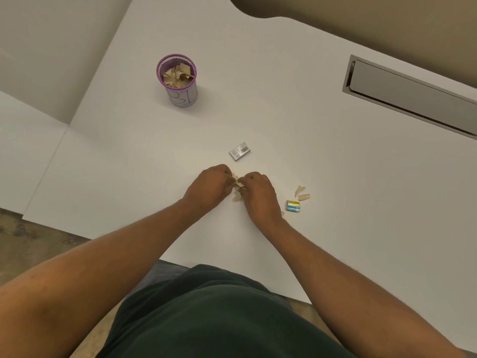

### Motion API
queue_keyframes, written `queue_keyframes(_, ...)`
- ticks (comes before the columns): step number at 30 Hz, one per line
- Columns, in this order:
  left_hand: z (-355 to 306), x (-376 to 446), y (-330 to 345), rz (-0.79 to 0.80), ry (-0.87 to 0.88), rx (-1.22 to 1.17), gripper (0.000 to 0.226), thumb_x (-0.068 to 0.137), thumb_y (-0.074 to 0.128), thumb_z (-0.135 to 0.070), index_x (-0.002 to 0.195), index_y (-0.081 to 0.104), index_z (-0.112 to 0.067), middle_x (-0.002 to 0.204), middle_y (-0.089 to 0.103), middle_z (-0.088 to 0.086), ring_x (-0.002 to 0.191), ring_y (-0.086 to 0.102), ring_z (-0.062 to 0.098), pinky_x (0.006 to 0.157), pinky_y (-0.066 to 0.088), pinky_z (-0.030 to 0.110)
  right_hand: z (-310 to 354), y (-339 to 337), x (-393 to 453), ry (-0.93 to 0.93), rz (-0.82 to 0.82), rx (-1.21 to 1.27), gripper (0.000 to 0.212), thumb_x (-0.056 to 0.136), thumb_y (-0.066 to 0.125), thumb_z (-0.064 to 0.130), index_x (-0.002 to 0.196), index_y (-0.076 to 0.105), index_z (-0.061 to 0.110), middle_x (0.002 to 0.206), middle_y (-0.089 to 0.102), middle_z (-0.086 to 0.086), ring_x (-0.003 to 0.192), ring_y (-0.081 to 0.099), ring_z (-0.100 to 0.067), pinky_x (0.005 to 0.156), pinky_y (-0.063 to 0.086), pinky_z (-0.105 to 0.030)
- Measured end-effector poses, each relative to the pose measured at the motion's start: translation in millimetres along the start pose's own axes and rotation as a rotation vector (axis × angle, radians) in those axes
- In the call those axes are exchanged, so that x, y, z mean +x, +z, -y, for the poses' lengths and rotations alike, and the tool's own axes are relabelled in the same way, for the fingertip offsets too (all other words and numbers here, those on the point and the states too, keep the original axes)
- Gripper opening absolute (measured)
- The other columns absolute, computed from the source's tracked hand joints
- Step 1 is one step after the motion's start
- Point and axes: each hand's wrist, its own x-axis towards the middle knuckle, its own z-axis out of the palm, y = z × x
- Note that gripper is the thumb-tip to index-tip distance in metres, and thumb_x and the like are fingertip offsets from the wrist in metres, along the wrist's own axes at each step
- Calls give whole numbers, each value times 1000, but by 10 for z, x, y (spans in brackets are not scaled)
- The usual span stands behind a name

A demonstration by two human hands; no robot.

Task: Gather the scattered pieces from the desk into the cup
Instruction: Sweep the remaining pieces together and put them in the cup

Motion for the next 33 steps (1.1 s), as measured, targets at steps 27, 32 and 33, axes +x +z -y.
queue_keyframes(27, 730, 1147, -2102, -351, -224, 163, 20, 82, 67, -16, 94, 80, -7, 92, 76, 18, 86, 68, 38, 71, 50, 36, 10, -70, 80, 241, -190, 362, 18, 84, 72, -1, 96, 80, 9, 99, 78, -3, 93, 71, -18, 88, 53, -25)
queue_keyframes(32, 771, 1406, -2044, -160, -215, 417, 13, 85, 65, -5, 95, 71, 1, 97, 67, 29, 85, 64, 49, 66, 44, 41, 25, -83, 93, 269, -179, 371, 18, 85, 72, -1, 97, 80, 8, 99, 78, -3, 92, 71, -18, 90, 55, -28)
queue_keyframes(33, 777, 1445, -2024, -134, -210, 445, 15, 86, 66, -4, 98, 70, 3, 100, 65, 30, 87, 64, 49, 67, 45, 42, 24, -87, 91, 269, -178, 371, 18, 84, 72, -2, 97, 80, 8, 99, 78, -3, 92, 71, -18, 90, 55, -29)
